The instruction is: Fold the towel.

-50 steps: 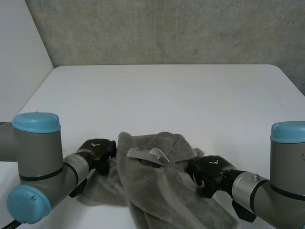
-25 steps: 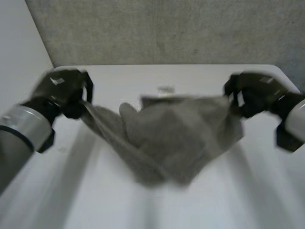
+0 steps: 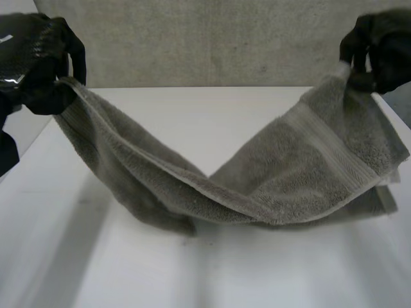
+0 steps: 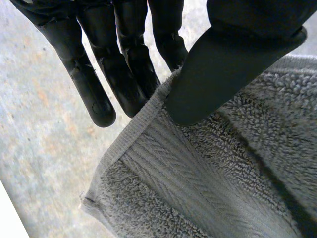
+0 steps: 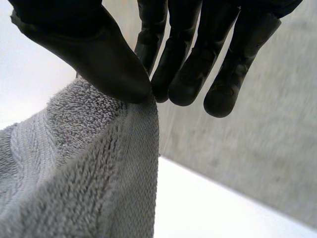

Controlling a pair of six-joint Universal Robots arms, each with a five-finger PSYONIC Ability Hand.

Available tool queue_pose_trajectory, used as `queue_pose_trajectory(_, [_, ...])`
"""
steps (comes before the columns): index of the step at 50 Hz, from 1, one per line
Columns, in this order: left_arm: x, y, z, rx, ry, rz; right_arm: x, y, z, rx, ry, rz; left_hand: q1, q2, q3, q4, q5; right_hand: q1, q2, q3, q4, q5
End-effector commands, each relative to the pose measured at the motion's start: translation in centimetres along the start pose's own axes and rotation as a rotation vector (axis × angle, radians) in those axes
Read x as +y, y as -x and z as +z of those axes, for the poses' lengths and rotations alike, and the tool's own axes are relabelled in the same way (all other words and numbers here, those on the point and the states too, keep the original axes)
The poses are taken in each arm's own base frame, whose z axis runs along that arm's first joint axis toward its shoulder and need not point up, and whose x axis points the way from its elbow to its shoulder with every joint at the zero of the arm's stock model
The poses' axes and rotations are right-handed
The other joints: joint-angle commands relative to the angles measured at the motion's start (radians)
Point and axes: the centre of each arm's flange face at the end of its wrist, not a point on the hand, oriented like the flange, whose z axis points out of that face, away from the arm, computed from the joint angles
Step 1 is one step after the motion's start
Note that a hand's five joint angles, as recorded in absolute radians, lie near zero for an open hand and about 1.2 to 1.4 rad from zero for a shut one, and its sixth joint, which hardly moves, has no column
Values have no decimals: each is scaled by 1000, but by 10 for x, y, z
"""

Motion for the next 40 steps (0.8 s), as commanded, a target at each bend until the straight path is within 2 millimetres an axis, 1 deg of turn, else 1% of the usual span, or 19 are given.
queue_pose_trajectory(1, [56,14,53,-28,136,-17,47,-26,52,7,159,86,205,181,180,180,194,70,83,72,60,57])
queue_pose_trajectory(2, [56,14,53,-28,137,-17,58,-33,67,14,186,102,205,181,180,180,194,70,83,72,60,57])
queue_pose_trajectory(3, [69,13,65,-19,160,-21,58,-33,68,14,186,103,205,181,180,180,194,70,83,72,60,57])
queue_pose_trajectory(5, [81,10,77,-8,186,-28,80,-43,101,50,228,111,205,181,180,180,194,70,83,72,60,57])
queue_pose_trajectory(6, [94,8,87,1,215,-34,80,-43,101,50,228,111,205,181,180,180,194,70,83,72,60,57])
queue_pose_trajectory(8, [107,3,97,16,240,-38,105,-45,131,95,267,104,205,181,180,180,194,70,83,72,60,57])
queue_pose_trajectory(9, [107,3,97,16,240,-38,105,-45,131,96,268,104,205,181,180,180,194,70,83,72,60,57])
queue_pose_trajectory(11, [119,-2,106,29,262,-42,128,-51,152,139,294,102,205,181,180,180,194,70,83,72,60,57])
queue_pose_trajectory(13, [148,-9,122,40,313,-76,139,-54,160,153,309,107,205,181,180,180,194,70,83,72,60,57])
queue_pose_trajectory(14, [148,-9,122,40,313,-77,140,-54,160,153,309,107,205,181,180,180,194,70,83,72,60,57])
queue_pose_trajectory(16, [167,-11,129,24,350,-113,155,-57,172,163,322,126,205,181,180,180,194,-615,-602,-613,-626,-629])
queue_pose_trajectory(17, [167,-11,129,24,350,-113,159,-56,176,161,319,130,205,181,180,180,194,-877,-864,-875,-888,-891])
queue_pose_trajectory(18, [174,-10,131,9,365,-122,159,-56,176,161,319,130,205,181,180,180,194,-880,-867,-878,-890,-894])
queue_pose_trajectory(19, [179,-10,131,-5,375,-127,160,-55,179,159,317,126,205,181,180,180,194,-1124,-1111,-1122,-1135,-1138])
queue_pose_trajectory(23, [182,-8,131,-25,385,-127,159,-55,179,159,314,122,205,181,180,180,194,-1152,-1139,-1150,-1162,-1165])
queue_pose_trajectory(27, [181,-8,129,-28,386,-128,143,-56,172,164,286,109,205,181,180,180,194,-1152,-1139,-1150,-1162,-1165])
queue_pose_trajectory(32, [165,-6,122,-33,361,-127,136,-52,156,145,297,64,205,181,180,180,194,-1152,-1139,-1150,-1162,-1165])
queue_pose_trajectory(37, [153,-7,114,-30,343,-128,145,-47,139,113,317,-89,205,181,180,180,194,-992,-979,-990,-1002,-1005])
queue_pose_trajectory(40, [151,-7,111,-30,339,-128,162,-43,135,81,331,-175,205,181,180,180,194,-915,-903,-913,-926,-929])
